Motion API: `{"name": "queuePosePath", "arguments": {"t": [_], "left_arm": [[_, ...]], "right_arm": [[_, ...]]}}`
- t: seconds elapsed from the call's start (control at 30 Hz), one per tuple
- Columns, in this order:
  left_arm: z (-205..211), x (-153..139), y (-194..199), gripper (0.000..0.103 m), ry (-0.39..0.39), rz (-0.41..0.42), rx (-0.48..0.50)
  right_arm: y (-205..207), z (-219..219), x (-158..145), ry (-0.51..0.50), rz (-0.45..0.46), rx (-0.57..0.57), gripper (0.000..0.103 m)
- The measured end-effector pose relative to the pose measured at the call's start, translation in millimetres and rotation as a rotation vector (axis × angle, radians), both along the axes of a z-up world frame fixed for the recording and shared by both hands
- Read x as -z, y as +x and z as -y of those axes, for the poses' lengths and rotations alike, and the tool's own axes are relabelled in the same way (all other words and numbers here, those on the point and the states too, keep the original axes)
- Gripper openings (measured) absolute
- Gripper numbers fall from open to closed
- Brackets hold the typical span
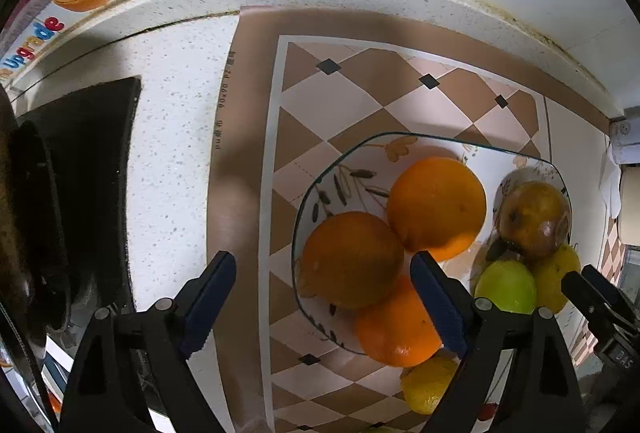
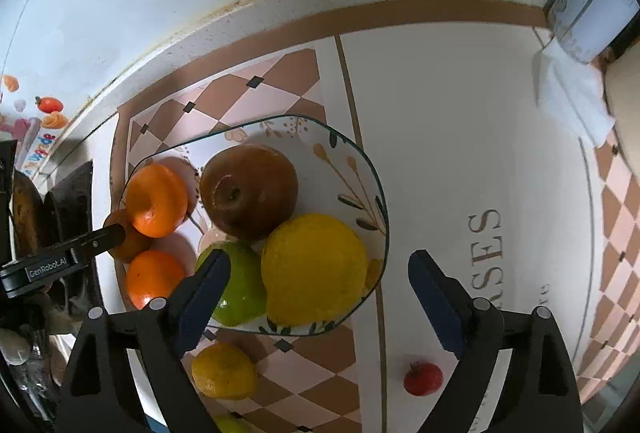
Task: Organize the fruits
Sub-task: 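Place the brown fruit on the plate while the right tool places the lemon there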
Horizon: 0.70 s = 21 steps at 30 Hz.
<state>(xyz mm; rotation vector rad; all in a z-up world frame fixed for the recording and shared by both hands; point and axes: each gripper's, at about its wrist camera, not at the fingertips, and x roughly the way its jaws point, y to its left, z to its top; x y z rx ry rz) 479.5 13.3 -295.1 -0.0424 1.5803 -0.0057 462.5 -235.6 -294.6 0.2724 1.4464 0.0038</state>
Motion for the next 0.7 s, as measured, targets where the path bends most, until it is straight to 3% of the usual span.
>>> {"name": "queuePosePath", "arguments": {"t": [0.37, 0.7], "left_arm": [[3, -41, -51, 0.089, 0.064, 0.134, 0.006], [21, -81, -93, 0.089, 0.064, 0.267, 0.036]], "right_arm": [[-38, -15, -26, -0.084, 0.051, -0.04, 0.093], [-86, -16, -65, -0.146, 0.138, -0.051, 0.093]]}}
